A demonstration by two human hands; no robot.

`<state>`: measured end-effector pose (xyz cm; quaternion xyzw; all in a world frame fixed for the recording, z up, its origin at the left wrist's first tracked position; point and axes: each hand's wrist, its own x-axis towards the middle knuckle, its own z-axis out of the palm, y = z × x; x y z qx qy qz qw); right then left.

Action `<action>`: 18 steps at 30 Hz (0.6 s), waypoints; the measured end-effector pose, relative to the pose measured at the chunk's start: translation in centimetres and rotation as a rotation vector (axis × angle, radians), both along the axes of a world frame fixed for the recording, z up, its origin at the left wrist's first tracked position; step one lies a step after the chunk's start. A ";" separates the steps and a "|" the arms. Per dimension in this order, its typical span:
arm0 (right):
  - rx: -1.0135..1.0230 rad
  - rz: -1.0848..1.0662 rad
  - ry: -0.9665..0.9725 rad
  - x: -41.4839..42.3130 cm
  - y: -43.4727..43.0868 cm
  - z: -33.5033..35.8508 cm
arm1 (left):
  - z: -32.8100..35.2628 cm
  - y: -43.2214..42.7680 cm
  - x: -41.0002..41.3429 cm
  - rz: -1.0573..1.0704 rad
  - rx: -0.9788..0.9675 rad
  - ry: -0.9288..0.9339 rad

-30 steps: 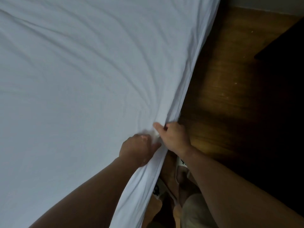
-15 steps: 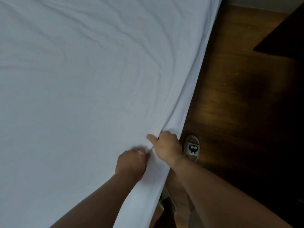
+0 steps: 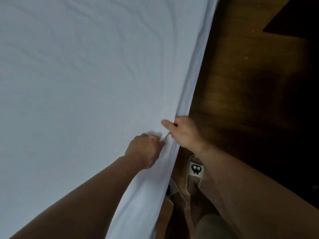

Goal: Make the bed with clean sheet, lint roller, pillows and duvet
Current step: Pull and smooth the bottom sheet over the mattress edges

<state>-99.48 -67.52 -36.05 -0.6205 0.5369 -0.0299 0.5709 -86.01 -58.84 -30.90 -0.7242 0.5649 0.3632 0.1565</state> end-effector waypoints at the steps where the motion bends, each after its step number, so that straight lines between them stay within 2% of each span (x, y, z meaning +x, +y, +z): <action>1: 0.005 -0.077 -0.046 -0.1 0.3 -0.7 | -0.1 0.2 0.1 0.023 -0.010 -0.010; 3: 0.061 -0.311 -0.060 -0.6 0.2 -1.8 | 0.5 0.1 0.1 0.053 -0.020 -0.054; 5: 0.154 -0.455 0.030 -1.0 -0.8 -2.5 | 1.1 -0.9 0.0 0.055 -0.061 -0.126; 7: 0.190 -0.422 0.125 -0.4 -1.9 -2.8 | 1.3 -2.7 0.0 0.045 -0.202 -0.181; 9: 0.082 -0.410 0.200 1.1 -2.4 -2.9 | 0.9 -4.6 -0.1 0.068 -0.281 -0.181; 13: -0.079 -0.465 0.258 2.3 -1.9 -3.2 | -0.3 -5.5 -0.5 0.032 -0.237 -0.254; 18: -0.126 -0.407 0.376 -3.5 -2.5 -4.4 | -0.7 -4.1 -0.8 -0.016 -0.288 -0.257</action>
